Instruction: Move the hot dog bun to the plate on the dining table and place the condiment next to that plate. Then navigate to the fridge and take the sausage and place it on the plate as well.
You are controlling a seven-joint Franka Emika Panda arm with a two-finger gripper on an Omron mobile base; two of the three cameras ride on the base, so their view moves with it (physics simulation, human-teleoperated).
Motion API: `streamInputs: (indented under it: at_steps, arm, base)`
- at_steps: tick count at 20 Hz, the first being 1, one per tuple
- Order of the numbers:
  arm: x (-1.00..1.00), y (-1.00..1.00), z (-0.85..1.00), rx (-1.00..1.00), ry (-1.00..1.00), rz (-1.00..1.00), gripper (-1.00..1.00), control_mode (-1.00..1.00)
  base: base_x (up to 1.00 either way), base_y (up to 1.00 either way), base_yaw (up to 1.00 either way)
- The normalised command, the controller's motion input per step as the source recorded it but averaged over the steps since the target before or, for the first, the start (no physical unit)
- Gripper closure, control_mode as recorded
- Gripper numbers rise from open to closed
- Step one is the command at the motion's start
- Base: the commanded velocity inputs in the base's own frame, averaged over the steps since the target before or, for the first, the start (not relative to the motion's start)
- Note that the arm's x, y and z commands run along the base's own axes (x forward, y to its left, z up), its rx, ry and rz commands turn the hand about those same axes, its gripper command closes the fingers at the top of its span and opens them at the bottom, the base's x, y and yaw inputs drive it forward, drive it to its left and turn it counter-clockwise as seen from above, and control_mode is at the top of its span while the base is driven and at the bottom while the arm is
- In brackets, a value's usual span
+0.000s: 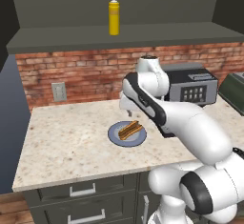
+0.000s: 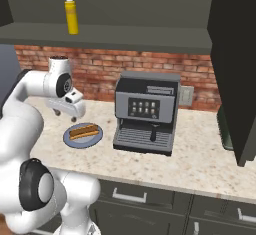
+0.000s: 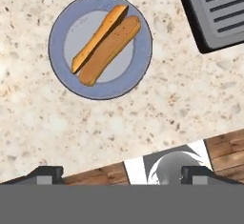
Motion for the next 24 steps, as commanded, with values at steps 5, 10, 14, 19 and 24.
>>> streamInputs:
  at_steps: [5, 10, 14, 19, 24]
  arm:
    - [0.36, 0.1, -0.52, 0.0, 0.0, -0.27, -1.0, -1.0]
    - [0.29, 0.0, -0.48, 0.0, 0.0, -0.16, -1.0, -1.0]
    - [0.38, 0.0, -0.41, -0.02, 0.0, -0.07, -1.0, -1.0]
    - [0.42, 0.0, -0.39, -0.03, 0.0, -0.02, -1.0, -1.0]
    - [0.43, 0.06, -0.4, -0.02, 0.0, -0.01, -1.0, -1.0]
  base:
    - [0.0, 0.0, 0.0]
    - [0.0, 0.0, 0.0]
    - [0.0, 0.0, 0.0]
    - [0.0, 0.0, 0.0]
    - [0.0, 0.0, 0.0]
